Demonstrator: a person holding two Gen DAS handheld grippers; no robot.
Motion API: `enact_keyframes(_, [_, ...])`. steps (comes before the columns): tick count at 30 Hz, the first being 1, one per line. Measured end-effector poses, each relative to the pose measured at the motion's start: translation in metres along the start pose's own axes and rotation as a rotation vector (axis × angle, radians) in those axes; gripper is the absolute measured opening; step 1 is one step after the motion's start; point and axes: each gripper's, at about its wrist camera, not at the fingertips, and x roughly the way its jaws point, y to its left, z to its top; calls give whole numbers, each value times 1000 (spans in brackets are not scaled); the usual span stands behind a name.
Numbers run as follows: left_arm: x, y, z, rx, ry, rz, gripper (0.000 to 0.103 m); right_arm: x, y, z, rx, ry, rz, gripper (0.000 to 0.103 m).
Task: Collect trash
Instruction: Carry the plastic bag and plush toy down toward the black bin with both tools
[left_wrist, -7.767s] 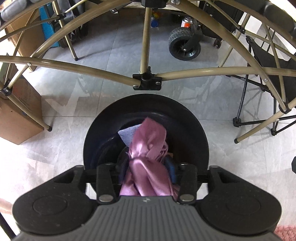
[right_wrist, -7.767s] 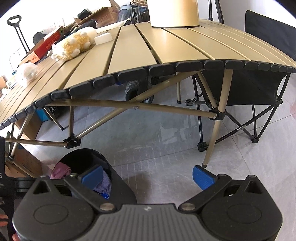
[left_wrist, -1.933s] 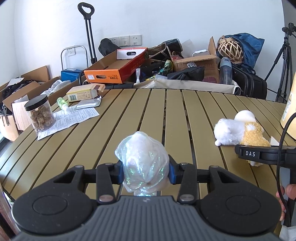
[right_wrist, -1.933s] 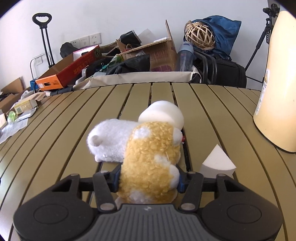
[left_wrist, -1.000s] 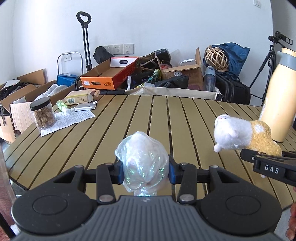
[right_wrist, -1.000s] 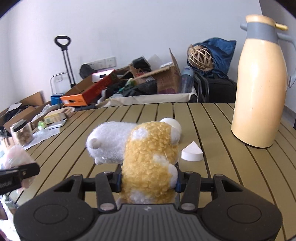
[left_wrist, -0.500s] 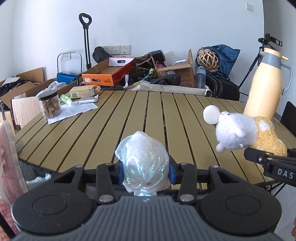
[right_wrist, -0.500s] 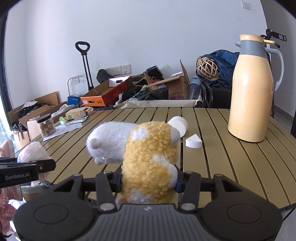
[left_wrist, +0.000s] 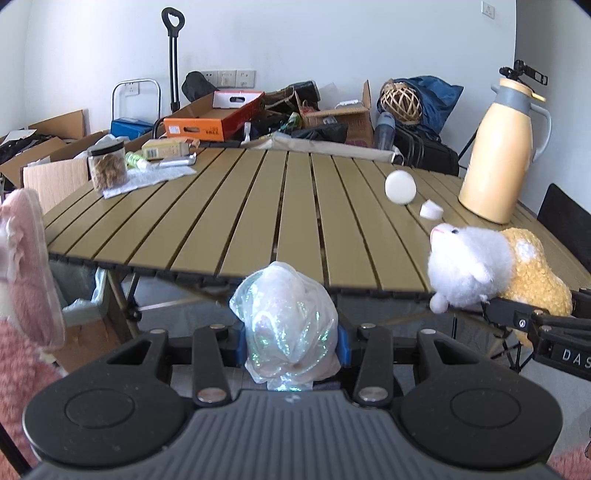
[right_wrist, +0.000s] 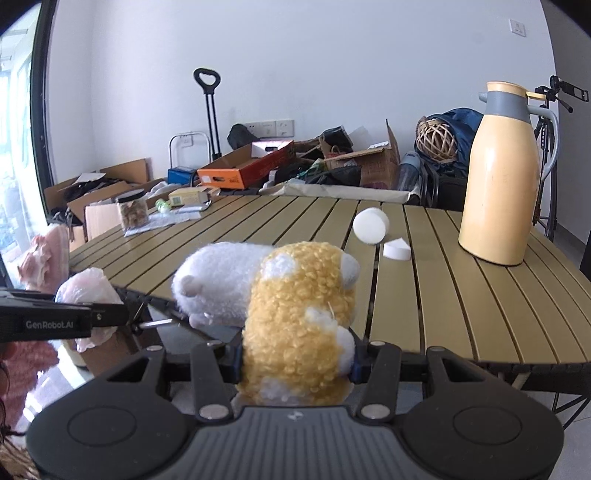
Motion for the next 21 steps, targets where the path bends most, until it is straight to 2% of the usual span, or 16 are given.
enact_keyframes(11, [-33, -3, -40, 27, 46, 20, 43, -22, 7, -61, -4, 90, 6, 48])
enact_keyframes(16, [-47, -6, -55, 18, 42, -8, 43, -29, 13, -83, 0, 137, 0, 48])
enact_keyframes(21, [-44, -3, -74, 8, 80, -34, 43, -31, 18, -108, 21, 198, -23, 48])
